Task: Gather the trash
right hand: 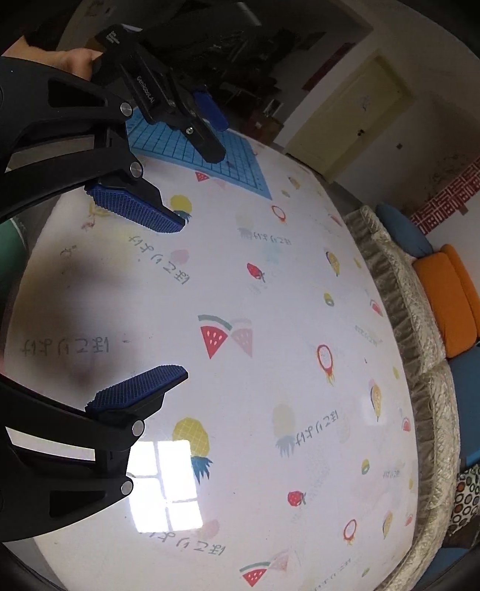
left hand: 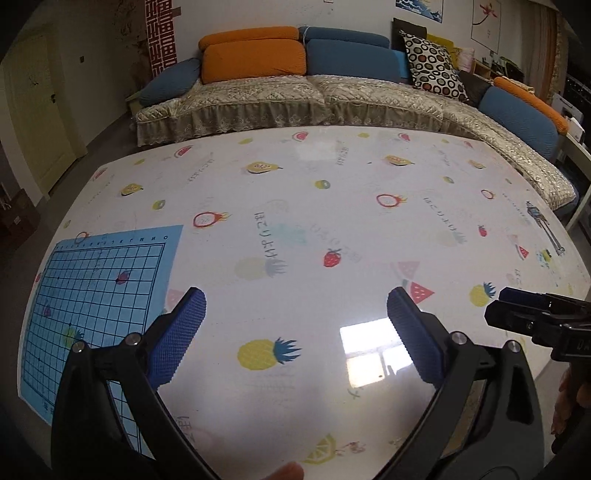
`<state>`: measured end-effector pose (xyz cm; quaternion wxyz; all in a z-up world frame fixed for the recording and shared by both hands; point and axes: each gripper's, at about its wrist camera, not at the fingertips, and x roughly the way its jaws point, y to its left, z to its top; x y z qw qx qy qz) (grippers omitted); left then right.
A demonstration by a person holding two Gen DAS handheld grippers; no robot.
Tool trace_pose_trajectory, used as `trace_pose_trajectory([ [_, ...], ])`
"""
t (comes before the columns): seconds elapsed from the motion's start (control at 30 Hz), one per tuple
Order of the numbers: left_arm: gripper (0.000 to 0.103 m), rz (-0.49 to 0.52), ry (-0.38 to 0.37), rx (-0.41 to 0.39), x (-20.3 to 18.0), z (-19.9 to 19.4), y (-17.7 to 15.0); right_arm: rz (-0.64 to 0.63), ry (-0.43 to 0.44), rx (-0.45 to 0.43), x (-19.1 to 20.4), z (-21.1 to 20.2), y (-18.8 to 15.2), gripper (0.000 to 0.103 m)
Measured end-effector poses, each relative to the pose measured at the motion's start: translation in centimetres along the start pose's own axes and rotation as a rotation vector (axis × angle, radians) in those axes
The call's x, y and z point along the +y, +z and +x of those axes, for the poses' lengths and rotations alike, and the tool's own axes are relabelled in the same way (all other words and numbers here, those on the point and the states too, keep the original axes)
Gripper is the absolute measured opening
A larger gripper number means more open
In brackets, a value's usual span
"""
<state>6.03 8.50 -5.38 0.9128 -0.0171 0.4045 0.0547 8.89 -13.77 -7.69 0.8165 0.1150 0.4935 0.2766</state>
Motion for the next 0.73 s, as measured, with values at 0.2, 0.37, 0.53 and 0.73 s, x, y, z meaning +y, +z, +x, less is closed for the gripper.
trace_pose_trajectory([
  [0.2, 0.096, -0.021, 0.013, -0.005, 1.1, 1.2, -0.5, -0.008, -0.044, -0.01, 0.1, 1.9, -0.3, 0.075],
  [0.37, 0.096, -0.033, 0.009, -0.018, 1.2, 1.4, -0.8, -0.015, -0.069, -0.017, 0.1, 2.3, -0.2, 0.076],
  [0.53, 0.096, -0.01, 0.019, 0.012, 1.0, 2.1, -0.6, -0.004, -0.098, -0.047, -0.2, 2.1, -0.2, 0.082],
  [0.73, 0.096, -0.018, 0.013, 0.008, 1.1, 2.2, -0.4, -0.009, -0.128, -0.051, -0.4, 2.3, -0.3, 0.085],
])
